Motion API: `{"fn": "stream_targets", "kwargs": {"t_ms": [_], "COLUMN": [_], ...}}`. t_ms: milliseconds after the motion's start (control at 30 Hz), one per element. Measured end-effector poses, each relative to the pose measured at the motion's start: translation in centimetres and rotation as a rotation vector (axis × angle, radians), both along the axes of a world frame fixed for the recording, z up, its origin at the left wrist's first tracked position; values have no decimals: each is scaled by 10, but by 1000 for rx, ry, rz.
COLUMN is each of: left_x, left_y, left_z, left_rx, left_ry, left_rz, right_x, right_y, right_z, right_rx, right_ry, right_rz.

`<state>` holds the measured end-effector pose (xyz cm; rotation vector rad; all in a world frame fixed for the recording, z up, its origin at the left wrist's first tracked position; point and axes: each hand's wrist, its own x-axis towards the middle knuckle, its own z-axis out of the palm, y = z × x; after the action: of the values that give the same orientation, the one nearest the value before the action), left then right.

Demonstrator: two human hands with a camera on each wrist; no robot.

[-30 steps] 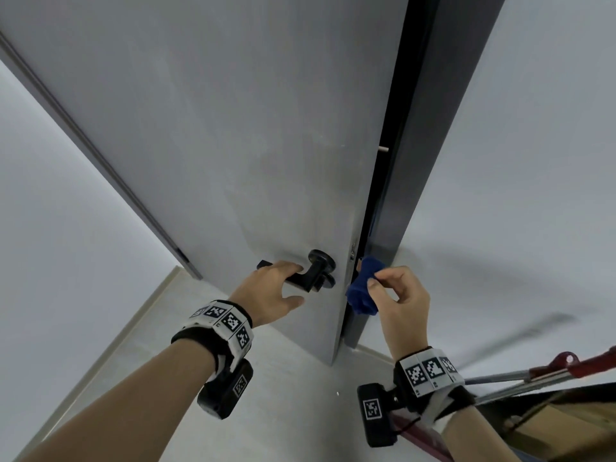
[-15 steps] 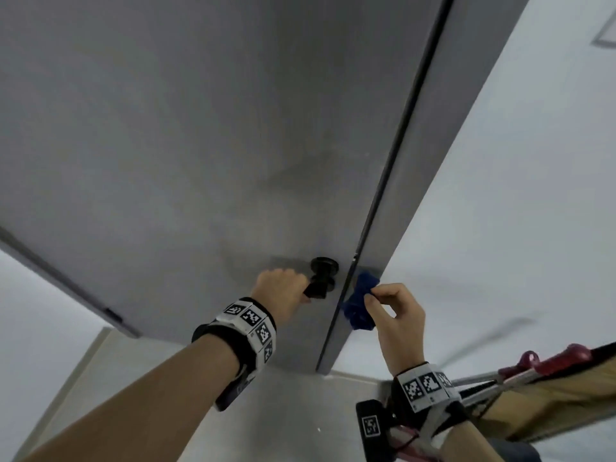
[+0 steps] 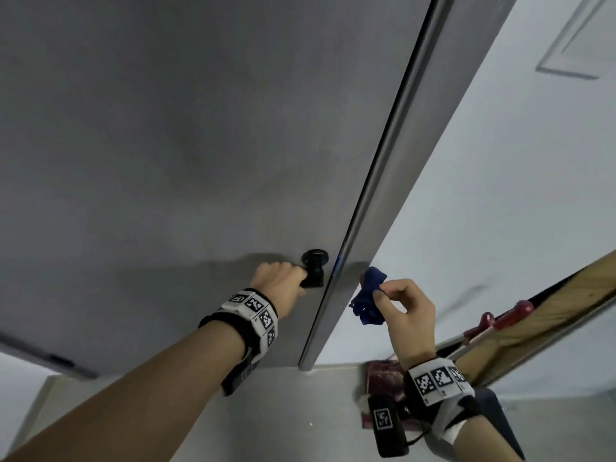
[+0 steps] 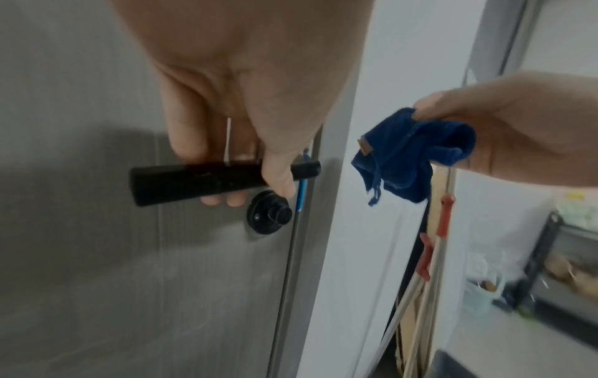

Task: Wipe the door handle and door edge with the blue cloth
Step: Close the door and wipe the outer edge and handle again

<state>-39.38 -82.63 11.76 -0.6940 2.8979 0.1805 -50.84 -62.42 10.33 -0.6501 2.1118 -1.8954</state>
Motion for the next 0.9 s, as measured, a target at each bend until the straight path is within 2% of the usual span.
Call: {"fn": "stream_targets", "kwargs": {"t_ms": [67,133,367,567,767,900], "left_x": [14,36,136,176,176,155], "left_y": [-13,-26,-71,-95,-113,-107], "left_z": [3,12,57,87,98,132], "left_rx": [154,223,32,-75,-229,-338], "left_ry": [94,189,410,693,736,780], "left_rz": [28,33,221,301,153,28], "right_x": [-1,1,17,31,34,27], "right_y": [-2,-8,-48,-77,-85,-90], "right_z": [2,9,44,60,86,121], "right_rx": [10,15,-10,-8,-99,-223], "right_ry": [7,29,127,216,277,349], "right_rz": [11,15,56,48,-16,-127]}}
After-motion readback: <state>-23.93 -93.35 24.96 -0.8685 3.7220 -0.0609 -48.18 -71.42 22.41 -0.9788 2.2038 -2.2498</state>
